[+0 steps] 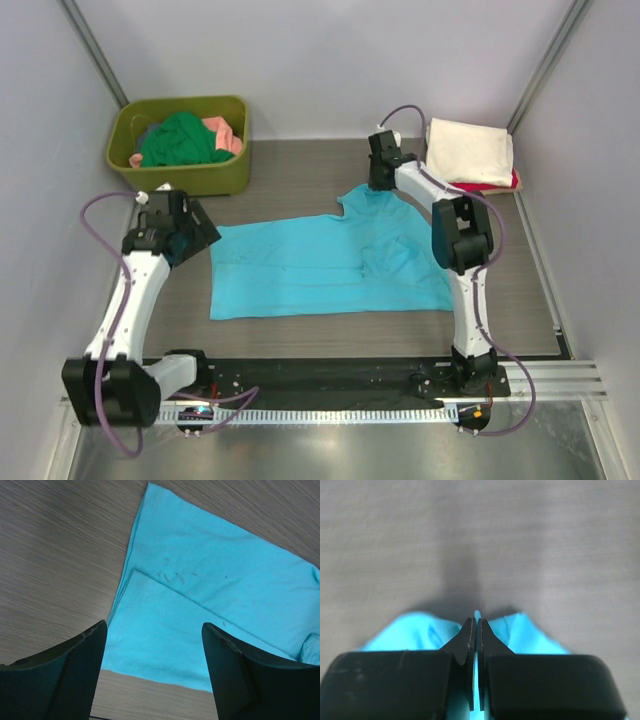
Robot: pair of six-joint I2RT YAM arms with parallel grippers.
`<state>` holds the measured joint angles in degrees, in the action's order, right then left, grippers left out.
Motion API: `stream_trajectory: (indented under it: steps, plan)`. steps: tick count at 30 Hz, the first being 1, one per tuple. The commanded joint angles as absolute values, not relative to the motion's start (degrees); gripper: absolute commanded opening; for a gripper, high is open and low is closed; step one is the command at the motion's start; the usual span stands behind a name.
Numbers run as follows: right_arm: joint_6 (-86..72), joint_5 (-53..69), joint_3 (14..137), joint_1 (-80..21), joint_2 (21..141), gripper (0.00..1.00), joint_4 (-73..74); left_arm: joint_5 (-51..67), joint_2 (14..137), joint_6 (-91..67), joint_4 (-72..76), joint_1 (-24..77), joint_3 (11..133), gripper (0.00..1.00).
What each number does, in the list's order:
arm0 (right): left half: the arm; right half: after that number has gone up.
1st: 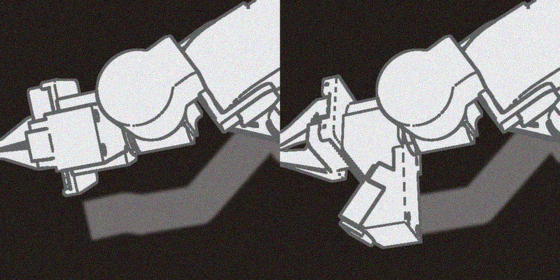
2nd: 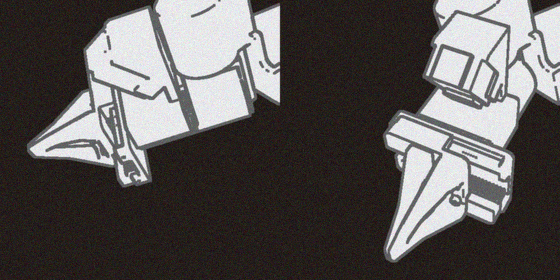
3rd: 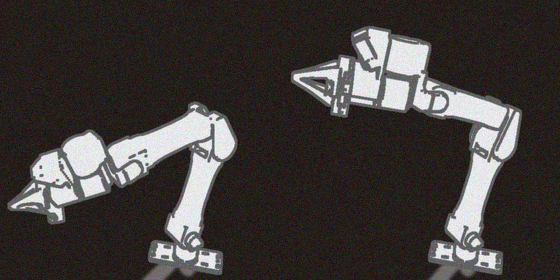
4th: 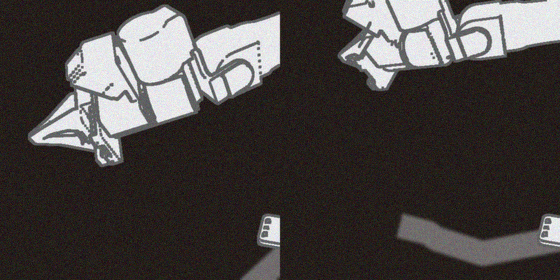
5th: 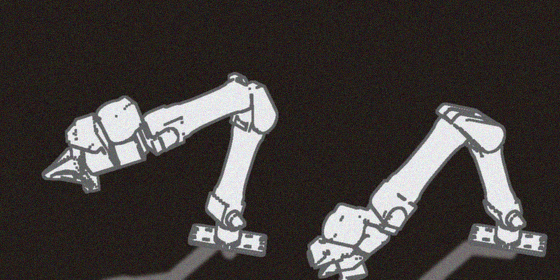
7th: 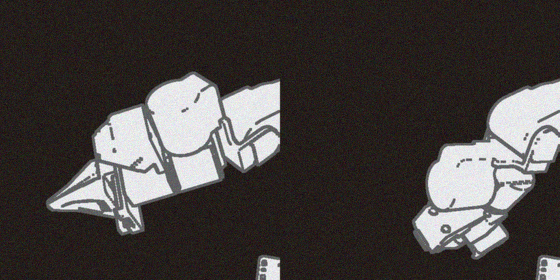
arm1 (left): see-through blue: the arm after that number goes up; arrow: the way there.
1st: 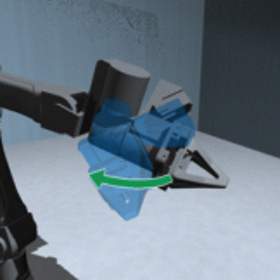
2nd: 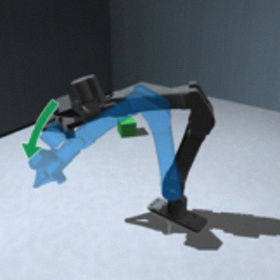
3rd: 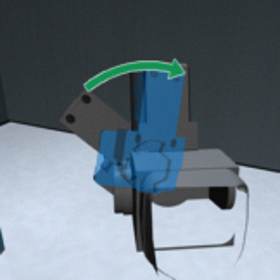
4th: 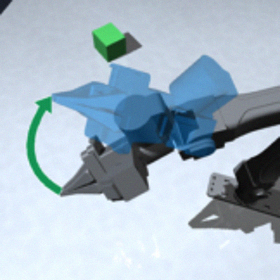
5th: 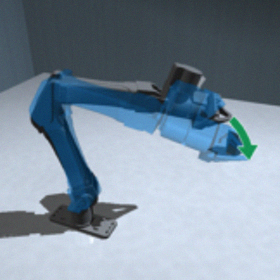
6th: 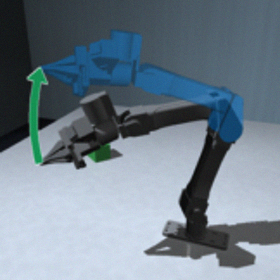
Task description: Fold and stack the t-shirts
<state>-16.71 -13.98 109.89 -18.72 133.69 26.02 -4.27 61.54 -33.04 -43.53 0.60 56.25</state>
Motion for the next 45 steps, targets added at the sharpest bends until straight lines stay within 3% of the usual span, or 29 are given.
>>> stream_trajectory:
  steps: [1, 9, 19, 26, 34, 39, 42, 43, 45]
  plan:
    - [-18.3, -9.9, 102.8, -19.2, 119.6, 0.01, 21.7, -6.2, 68.6, -38.1, -40.0, 0.3, 61.3, 0.77]
    - [-22.8, -3.8, 80.3, -19.7, 102.3, 0.01, 11.3, -13.4, 93.4, -42.2, -26.6, 0.4, 66.1, 0.75]
    - [-23.2, -1.1, 73.8, -19.9, 97.7, 0.01, 10.4, -13.2, 109.0, -35.8, -16.5, 0.4, 70.7, 0.71]
    - [-22.9, -2.6, 72.8, -19.9, 95.2, 0.01, 10.7, -9.8, 109.3, -35.9, -16.1, 0.2, 70.6, 0.57]
    - [-23.1, -4.0, 73.4, -19.8, 95.3, 0.01, 11.6, -6.2, 106.9, -35.0, -14.2, 0.3, 65.4, 0.53]
    - [-23.4, -4.7, 73.5, -19.9, 95.6, 0.01, 11.7, -4.8, 105.1, -35.6, -12.5, 0.3, 61.8, 0.39]
    - [-23.4, -5.0, 73.5, -19.9, 96.1, 0.01, 11.9, -4.0, 104.9, -35.3, -12.0, 0.3, 61.7, 0.21]
    - [-23.6, -5.0, 73.5, -19.9, 96.2, 0.01, 11.9, -4.0, 105.1, -35.2, -12.0, 0.3, 61.8, 0.08]
    - [-23.4, -5.3, 73.7, -19.8, 96.2, 0.01, 12.0, -4.0, 105.0, -35.2, -12.0, 0.3, 62.0, 0.0]
